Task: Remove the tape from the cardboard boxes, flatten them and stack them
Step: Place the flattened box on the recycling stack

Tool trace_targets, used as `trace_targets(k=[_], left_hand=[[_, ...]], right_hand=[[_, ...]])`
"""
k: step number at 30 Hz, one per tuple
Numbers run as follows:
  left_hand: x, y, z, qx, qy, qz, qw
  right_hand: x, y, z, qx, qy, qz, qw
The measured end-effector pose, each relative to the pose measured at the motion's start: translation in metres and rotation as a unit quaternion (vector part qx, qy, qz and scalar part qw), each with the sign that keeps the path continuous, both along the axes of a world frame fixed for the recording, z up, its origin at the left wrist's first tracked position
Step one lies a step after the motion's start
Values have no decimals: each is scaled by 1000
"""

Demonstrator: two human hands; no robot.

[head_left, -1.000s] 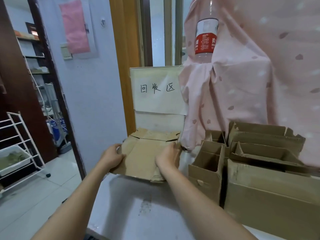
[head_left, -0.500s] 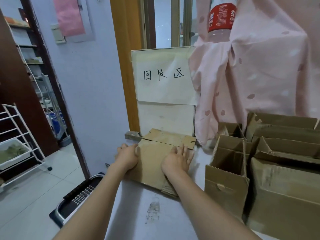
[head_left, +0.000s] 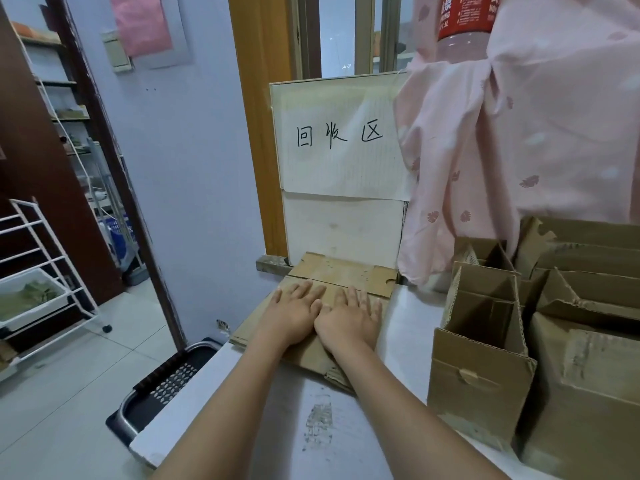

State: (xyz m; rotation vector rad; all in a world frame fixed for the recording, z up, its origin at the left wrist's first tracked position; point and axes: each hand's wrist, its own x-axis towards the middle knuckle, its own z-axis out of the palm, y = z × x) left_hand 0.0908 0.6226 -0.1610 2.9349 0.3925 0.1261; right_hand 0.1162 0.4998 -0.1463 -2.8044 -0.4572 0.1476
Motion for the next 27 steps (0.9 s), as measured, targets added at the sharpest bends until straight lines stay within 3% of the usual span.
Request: trace_targets(k=[7,10,17,27], left_hand=[[-3,-11,22,12,39,24,999],[-8,-22,44,45,12,65,997],[-52,-46,114,112,-8,85,990],[-123,-140,175,112,-49,69,990]], right_hand=[[4,-13,25,8,29,45,999],[-2,-20,53,-12,16,59,998],[-36,-54,130,-38,-89,94,991],[-102,-158,189,-54,-184,118,974]])
